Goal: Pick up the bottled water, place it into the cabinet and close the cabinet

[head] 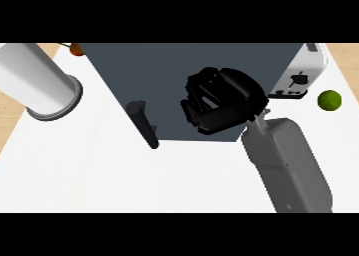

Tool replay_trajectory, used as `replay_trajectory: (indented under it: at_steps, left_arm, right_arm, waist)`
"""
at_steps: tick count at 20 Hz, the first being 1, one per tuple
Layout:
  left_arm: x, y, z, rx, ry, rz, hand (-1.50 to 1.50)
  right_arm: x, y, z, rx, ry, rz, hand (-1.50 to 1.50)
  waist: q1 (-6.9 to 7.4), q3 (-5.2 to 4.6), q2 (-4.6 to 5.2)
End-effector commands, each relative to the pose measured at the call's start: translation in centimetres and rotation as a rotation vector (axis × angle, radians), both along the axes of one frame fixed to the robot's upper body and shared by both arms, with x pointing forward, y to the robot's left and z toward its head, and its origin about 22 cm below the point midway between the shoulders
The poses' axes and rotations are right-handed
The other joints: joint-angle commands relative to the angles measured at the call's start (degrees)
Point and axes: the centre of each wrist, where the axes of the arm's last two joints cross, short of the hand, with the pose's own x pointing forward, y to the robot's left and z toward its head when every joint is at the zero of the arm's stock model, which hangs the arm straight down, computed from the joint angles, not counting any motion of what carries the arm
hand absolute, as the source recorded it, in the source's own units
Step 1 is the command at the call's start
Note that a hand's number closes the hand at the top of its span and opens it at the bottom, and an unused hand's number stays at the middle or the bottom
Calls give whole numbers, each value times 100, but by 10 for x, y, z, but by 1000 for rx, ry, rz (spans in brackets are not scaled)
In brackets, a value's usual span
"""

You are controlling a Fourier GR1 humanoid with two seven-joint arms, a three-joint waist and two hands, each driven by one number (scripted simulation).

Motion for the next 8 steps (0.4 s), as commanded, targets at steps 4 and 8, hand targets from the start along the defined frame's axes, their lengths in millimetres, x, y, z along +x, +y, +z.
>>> replay_trajectory:
  at_steps: [4, 8]
  left_arm:
    - [4, -8, -3, -16, -9, -24, -150]
    - [13, 3, 3, 3, -11, -17, -150]
  right_arm:
    - [30, 35, 27, 45, 12, 11, 150]
    - [30, 34, 19, 40, 27, 30, 150]
  waist:
    - [275, -120, 176]
    - [155, -120, 170]
